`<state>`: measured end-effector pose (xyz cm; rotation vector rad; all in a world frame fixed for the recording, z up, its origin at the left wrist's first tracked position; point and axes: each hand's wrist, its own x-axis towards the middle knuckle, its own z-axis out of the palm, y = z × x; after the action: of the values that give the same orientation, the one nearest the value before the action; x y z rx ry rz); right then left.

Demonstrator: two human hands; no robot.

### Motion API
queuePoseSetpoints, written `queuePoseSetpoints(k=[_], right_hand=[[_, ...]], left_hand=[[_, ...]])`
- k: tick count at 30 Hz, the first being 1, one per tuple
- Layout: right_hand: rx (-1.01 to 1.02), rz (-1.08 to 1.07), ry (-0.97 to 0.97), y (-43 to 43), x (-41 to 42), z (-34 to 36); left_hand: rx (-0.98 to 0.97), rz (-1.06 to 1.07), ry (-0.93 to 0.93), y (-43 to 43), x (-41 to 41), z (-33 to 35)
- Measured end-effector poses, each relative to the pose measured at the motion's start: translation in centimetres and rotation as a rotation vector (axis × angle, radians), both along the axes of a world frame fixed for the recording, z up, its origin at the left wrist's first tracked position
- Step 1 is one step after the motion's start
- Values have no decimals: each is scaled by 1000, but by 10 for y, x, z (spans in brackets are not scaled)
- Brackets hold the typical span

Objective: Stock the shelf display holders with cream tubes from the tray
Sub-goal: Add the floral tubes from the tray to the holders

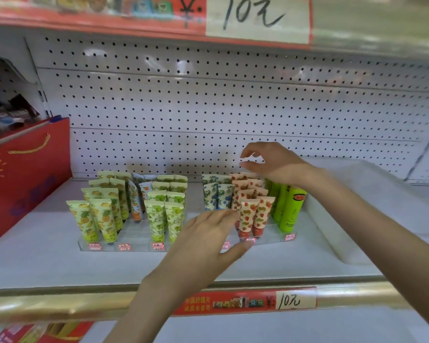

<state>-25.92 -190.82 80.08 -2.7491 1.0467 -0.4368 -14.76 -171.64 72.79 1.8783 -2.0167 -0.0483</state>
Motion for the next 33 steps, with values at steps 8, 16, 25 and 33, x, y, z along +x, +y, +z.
queuePoseSetpoints(k=[8, 16, 25, 33], right_hand=[[-16, -235, -65, 22, -111, -3], [133, -390, -38, -6, -201, -23], [154, -309, 146, -91, -256, -33], [324, -212, 247, -149, -253, -42]], left_hand=[[-107, -90, -5, -31, -31, 25], [-119, -206, 44, -69, -92, 31], [-119, -174, 106, -136, -167, 53], [89, -4, 13, -193, -211, 31]])
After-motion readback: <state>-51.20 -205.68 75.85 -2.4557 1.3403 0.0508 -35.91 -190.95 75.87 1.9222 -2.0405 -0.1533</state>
